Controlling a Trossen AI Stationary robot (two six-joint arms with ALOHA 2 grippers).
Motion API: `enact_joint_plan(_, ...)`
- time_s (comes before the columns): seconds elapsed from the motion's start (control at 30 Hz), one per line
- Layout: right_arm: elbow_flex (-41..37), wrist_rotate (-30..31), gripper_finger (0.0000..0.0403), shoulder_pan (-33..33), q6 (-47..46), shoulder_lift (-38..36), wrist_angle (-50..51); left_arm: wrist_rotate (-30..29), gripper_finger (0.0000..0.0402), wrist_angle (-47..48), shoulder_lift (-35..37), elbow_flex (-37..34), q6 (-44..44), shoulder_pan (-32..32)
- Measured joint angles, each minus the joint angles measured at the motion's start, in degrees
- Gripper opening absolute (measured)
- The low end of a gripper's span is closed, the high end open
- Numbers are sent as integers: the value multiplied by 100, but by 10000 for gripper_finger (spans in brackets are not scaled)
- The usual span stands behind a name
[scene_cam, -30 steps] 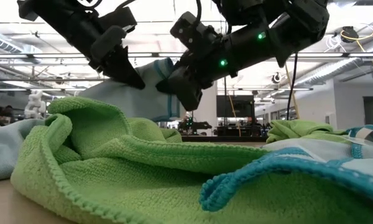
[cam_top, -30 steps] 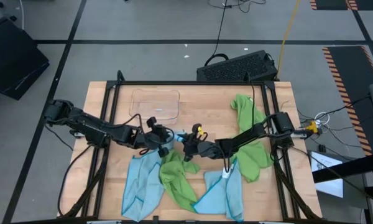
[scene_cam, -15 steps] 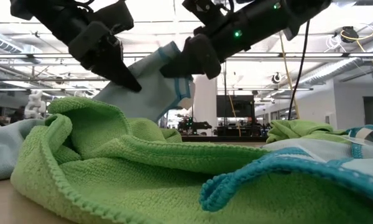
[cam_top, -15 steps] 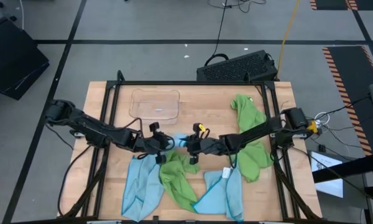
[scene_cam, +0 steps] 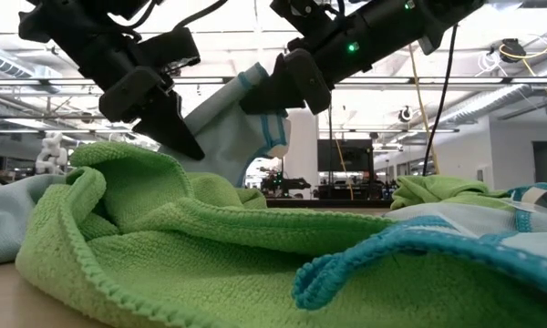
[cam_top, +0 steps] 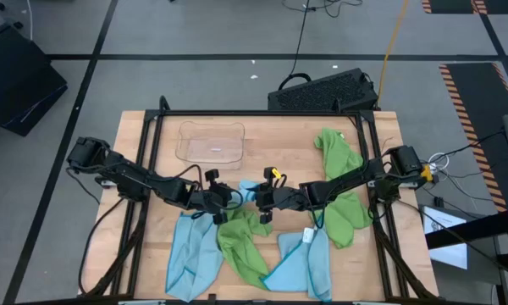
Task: Fold microfiber towels
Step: Put the top center blue microfiber cloth into the bin
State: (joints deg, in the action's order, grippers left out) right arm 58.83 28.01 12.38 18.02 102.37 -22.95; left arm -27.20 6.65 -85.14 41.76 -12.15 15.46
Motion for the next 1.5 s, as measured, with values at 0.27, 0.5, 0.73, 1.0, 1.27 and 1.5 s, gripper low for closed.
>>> enact_joint_plan(0.27, 0, -83, 12, -2, -89, -150, 401, -107, 63, 508, 0, -2, -184, 0)
enact_joint_plan(0.5, 0, -186, 12, -53, 82, -250, 441, -389, 16, 542, 84, -2, 590, 137)
enact_joint_plan(0.73, 0, -899, 13, -624, 588, -280, -312, -1580, 12, 822, 883, -2, 1651, 221)
enact_joint_plan(1.0, 149, -1750, 13, -1661, 1249, -343, -1048, -2576, 21, 1390, 1783, 2, 3128, -263)
enact_joint_plan(1.27, 1334, -3087, 13, -2677, 1031, 301, -704, -2601, 14, 1507, 2044, 2, 3911, -1572)
enact_joint_plan(1.5, 2252, -3887, 13, -3233, 838, 1155, -363, -2117, 10, 1991, 2047, 2, 3906, -2752)
